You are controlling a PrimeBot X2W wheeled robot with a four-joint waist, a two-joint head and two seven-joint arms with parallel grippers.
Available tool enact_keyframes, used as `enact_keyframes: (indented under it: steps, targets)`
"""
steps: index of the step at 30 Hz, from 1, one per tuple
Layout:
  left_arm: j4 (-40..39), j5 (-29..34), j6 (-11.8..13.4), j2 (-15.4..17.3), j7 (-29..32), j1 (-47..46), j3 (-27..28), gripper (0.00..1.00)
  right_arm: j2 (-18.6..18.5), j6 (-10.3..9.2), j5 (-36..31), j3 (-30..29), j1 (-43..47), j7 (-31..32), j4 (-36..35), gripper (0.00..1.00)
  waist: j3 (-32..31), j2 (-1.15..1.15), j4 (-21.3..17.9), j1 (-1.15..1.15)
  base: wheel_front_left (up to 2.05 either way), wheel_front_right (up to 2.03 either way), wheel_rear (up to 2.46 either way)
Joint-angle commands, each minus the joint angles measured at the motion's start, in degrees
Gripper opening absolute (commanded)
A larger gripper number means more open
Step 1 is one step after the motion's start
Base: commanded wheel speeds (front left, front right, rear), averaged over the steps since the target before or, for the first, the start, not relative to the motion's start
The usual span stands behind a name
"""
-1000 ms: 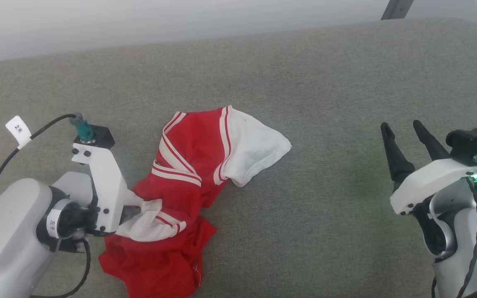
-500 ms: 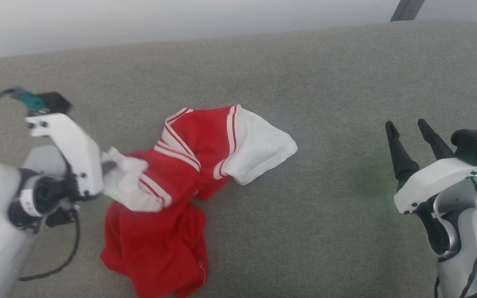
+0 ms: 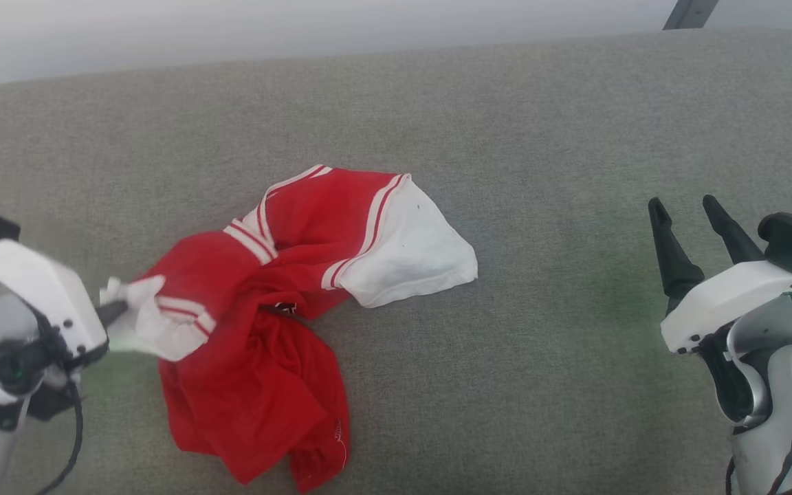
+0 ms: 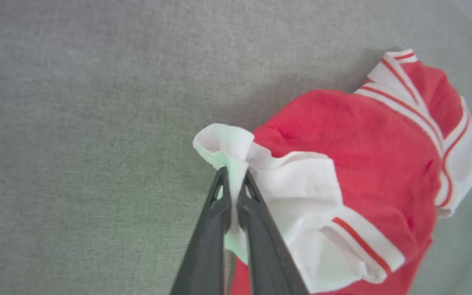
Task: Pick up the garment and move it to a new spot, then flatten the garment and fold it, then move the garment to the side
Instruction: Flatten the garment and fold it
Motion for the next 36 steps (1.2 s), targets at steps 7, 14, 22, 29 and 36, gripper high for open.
enact_keyframes:
  steps: [7, 14, 22, 29, 36]
  targets:
    - [2.8, 1.8, -1.7, 1.0, 0.7, -0.8, -1.6, 1.0, 0.0, 0.0, -0.2, 0.3, -0.3, 0.3, -0.6, 1.0, 0.2, 0.0, 0.3, 0.0, 0.0, 0.0, 0.0]
    - [0.4, 3.9, -0.2, 2.6, 5.1, -4.4, -4.8, 1.0, -0.2, 0.01, -0.2, 0.6, 0.2, 0.4, -0.5, 1.0, -0.4, 0.0, 0.5, 0.0, 0.0, 0.0, 0.0]
    - [-4.9, 6.0, 2.4, 3.9, 9.9, -6.9, -7.6, 1.0, -0.2, 0.0, -0.1, 1.0, 0.4, 0.4, -0.5, 1.0, -0.7, 0.0, -0.1, 0.0, 0.0, 0.0, 0.0]
    - [-7.7, 7.0, 3.3, 4.2, 12.6, -6.1, -9.8, 1.0, -0.1, 0.0, -0.2, 0.8, 0.4, 0.4, -0.5, 1.0, -0.6, 0.0, -0.5, 0.0, 0.0, 0.0, 0.0]
    - [-8.3, 7.5, 3.5, 4.0, 13.7, -6.1, -11.1, 1.0, -0.1, 0.0, -0.2, 0.8, 0.4, 0.5, -0.8, 1.0, -0.3, 0.0, -0.8, 0.0, 0.0, 0.0, 0.0]
